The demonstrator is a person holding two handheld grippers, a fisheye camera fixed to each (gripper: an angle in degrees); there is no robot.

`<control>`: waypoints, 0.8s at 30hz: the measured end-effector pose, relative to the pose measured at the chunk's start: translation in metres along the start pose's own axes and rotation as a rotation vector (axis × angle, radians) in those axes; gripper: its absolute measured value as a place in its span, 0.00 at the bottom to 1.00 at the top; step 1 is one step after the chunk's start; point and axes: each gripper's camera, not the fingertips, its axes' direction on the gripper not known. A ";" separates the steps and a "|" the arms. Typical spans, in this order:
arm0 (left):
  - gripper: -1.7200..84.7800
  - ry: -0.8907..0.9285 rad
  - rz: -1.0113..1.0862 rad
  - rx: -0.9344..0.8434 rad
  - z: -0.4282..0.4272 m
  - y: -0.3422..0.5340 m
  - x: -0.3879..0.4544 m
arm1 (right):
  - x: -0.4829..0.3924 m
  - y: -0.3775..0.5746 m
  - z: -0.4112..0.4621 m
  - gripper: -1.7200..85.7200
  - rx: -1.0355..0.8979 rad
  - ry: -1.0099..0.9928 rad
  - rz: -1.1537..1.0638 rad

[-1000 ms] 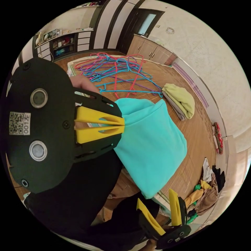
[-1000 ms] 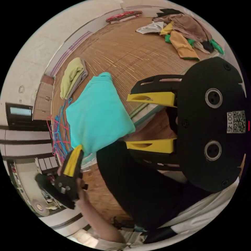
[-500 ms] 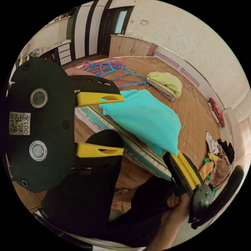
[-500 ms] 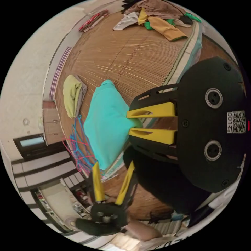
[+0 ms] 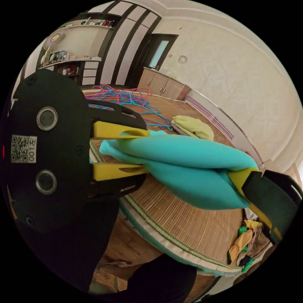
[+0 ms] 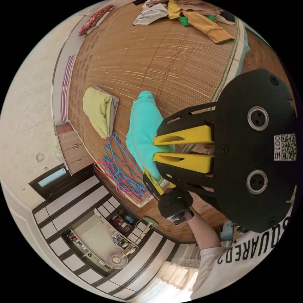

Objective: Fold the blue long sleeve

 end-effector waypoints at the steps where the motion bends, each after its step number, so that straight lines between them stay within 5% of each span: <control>1: 0.12 0.071 -0.020 -0.033 0.001 -0.003 -0.009 | -0.002 -0.001 -0.003 0.08 -0.009 -0.020 -0.063; 11: 0.10 0.277 0.115 -0.128 -0.028 -0.059 -0.056 | -0.066 0.003 -0.003 0.28 -0.166 0.205 -0.530; 16: 0.08 0.271 0.270 -0.117 -0.059 -0.091 -0.054 | -0.096 -0.010 0.025 0.26 -0.115 0.625 -0.749; 19: 0.08 0.283 0.294 -0.149 -0.054 -0.095 -0.054 | -0.094 -0.021 0.027 0.19 -0.225 0.414 -0.847; 24: 0.08 0.445 0.170 -0.155 -0.040 -0.095 -0.068 | -0.097 -0.021 0.046 0.19 -0.365 0.361 -0.944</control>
